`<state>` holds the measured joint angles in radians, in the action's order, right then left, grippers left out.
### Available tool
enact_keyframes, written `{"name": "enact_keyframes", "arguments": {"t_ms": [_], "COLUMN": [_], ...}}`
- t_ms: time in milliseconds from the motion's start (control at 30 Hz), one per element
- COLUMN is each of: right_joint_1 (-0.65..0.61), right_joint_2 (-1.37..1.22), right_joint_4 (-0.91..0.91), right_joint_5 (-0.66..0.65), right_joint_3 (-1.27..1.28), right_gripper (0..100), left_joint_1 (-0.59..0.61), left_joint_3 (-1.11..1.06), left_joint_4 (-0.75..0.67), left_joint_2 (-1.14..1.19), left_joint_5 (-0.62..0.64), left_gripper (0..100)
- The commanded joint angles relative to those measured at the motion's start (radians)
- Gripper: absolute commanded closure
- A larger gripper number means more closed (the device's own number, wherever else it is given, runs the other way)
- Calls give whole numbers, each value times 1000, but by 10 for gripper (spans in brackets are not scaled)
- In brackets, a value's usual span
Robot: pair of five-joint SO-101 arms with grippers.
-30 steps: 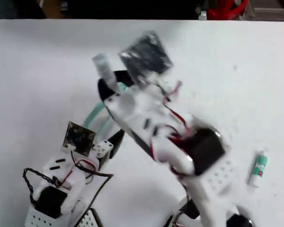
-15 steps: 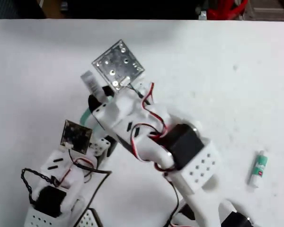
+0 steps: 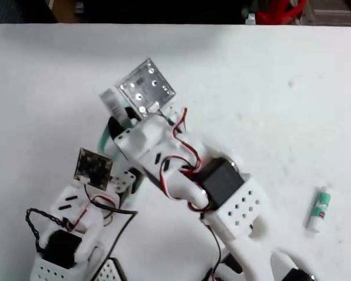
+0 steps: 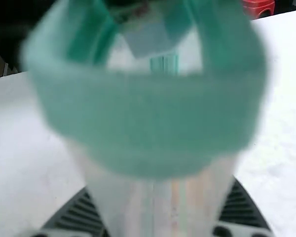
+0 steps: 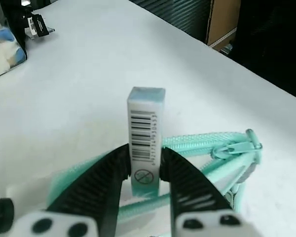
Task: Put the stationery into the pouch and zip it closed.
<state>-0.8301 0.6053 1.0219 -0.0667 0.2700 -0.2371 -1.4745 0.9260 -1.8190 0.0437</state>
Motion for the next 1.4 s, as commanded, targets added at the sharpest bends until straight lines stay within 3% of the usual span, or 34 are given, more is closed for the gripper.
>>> {"name": "enact_keyframes", "arguments": {"t_ms": [0,100,167,367,467,667,833,1033,1200,1367], "right_joint_1": [1,12,13,22,96,374,667,1044,1257,1471], "right_joint_2": [38,97,142,194,236,292,289,289,271,127], "right_joint_4": [2,19,16,13,30,208,326,340,306,174], "right_joint_5": [-2,-2,-2,-11,-11,-3,-11,-25,-216,-262], "right_joint_3": [58,101,115,114,37,-187,-195,-37,233,373], "right_gripper": [916,738,679,833,825,779,778,776,777,776], "left_joint_1": [4,4,4,4,4,2,-1,-1,-1,-1], "left_joint_3": [57,57,57,57,57,55,54,51,51,51], "left_joint_4": [-12,-12,-12,-12,-12,-12,-12,-12,-12,-12], "left_joint_2": [-10,-10,-10,-10,-10,-10,-10,-10,-10,-10], "left_joint_5": [12,12,12,12,12,11,11,11,11,11], "left_gripper": [771,771,771,771,771,774,774,774,775,775]}}
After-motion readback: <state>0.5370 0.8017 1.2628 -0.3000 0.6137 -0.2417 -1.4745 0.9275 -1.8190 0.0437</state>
